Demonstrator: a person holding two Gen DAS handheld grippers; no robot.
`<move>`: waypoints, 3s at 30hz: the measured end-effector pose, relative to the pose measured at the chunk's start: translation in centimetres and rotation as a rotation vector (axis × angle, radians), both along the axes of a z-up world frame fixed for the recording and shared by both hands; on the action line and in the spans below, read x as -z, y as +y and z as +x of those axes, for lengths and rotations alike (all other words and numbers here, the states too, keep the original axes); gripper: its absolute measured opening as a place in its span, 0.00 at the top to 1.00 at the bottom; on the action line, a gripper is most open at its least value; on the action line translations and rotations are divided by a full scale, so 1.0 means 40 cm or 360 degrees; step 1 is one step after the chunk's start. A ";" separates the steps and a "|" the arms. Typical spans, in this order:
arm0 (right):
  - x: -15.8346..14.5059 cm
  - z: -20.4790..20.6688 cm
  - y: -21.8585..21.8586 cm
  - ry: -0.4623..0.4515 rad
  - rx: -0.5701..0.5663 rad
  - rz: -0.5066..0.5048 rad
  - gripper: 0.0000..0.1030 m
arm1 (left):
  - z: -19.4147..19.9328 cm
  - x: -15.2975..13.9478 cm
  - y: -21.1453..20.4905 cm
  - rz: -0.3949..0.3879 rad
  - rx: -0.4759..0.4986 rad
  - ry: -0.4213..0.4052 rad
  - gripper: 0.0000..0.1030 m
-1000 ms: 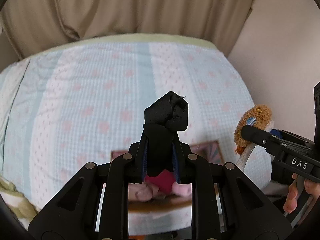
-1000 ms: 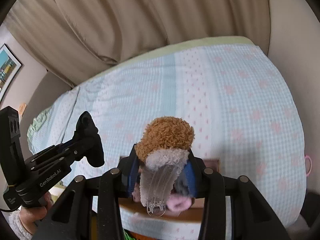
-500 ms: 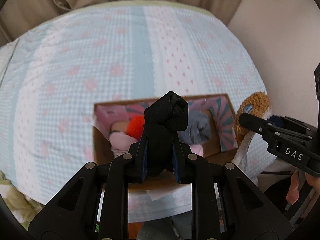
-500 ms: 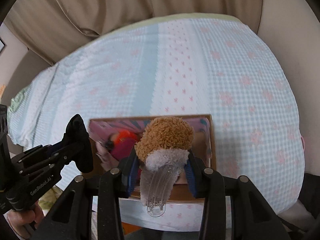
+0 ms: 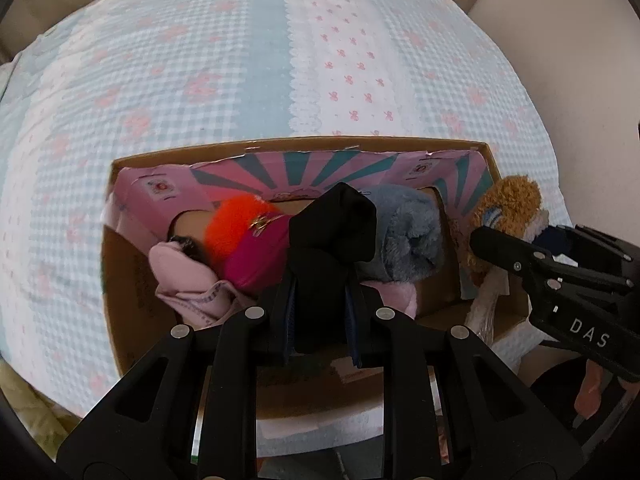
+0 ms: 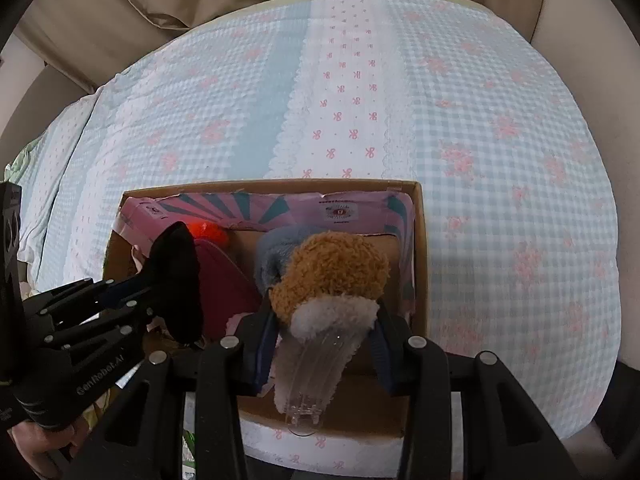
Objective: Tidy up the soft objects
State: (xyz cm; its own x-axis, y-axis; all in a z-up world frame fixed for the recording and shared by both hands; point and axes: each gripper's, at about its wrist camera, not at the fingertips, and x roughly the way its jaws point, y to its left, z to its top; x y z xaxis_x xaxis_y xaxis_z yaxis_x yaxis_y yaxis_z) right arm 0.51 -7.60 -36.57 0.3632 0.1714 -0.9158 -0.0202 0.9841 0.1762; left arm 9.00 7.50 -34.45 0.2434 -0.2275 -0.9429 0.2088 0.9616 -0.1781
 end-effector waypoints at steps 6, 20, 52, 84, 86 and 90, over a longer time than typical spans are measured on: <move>0.016 0.043 -0.017 0.0075 -0.0009 0.0038 0.38 | 0.007 -0.007 -0.017 0.0104 0.0033 -0.0051 0.29; -0.012 0.044 -0.034 0.0041 0.0021 0.0104 0.04 | -0.001 -0.029 0.041 0.0098 -0.0067 -0.0071 0.00; -0.710 -0.292 -0.010 -0.0690 0.0232 -0.0188 0.04 | -0.262 -0.816 0.191 0.0089 -0.0317 -0.1000 0.00; -0.764 -0.335 -0.049 -0.0854 0.0312 -0.0270 0.04 | -0.301 -0.858 0.161 0.0107 -0.0342 -0.1113 0.00; -0.765 -0.335 -0.048 -0.0859 0.0312 -0.0269 0.04 | -0.304 -0.856 0.161 0.0108 -0.0337 -0.1110 0.00; -0.767 -0.334 -0.050 -0.0868 0.0311 -0.0265 0.04 | -0.306 -0.854 0.164 0.0115 -0.0333 -0.1106 0.00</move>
